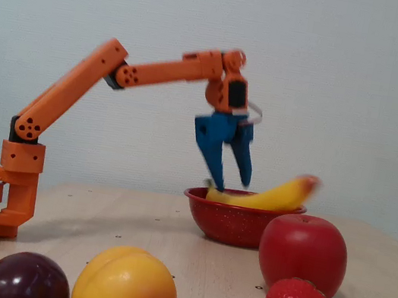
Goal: Put the banana in the red bowl.
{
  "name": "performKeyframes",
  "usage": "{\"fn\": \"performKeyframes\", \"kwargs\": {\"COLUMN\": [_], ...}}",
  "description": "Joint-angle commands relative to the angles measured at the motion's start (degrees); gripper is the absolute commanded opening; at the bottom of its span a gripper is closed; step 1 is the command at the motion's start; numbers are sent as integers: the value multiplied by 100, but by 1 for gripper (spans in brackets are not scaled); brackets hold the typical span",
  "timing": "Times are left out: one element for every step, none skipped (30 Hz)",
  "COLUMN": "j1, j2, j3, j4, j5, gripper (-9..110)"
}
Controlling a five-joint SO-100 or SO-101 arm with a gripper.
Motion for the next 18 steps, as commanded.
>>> {"fn": "performKeyframes", "kwargs": {"j1": [-176, -229, -299, -352, -422, -483, -545, -598, -642, -677, -721, -765, -817, -870, -932, -984, -1037, -1099], "j2": [1433, 1652, 1881, 2074, 2276, 2470, 2654, 2839, 3023, 3190, 3393, 3577, 3771, 3990, 4192, 4438, 4702, 5001], "j3": [-53, 97, 220, 316, 422, 492, 536, 589, 633, 677, 782, 896, 1055, 1257, 1494, 1793, 2118, 2479], "j4": [-211, -264, -299, -396, -457, -448, -457, -404, -264, -202, -97, -79, -79, -97, -149, -220, -325, -519], "j5": [-308, -325, -387, -554, -624, -659, -817, -861, -861, -958, -1002, -1063, -1143, -1213, -1301, -1389, -1485, -1652], "gripper": [5, 0, 0, 0, 0, 0, 0, 0, 0, 0, 0, 0, 0, 0, 0, 0, 0, 0]}}
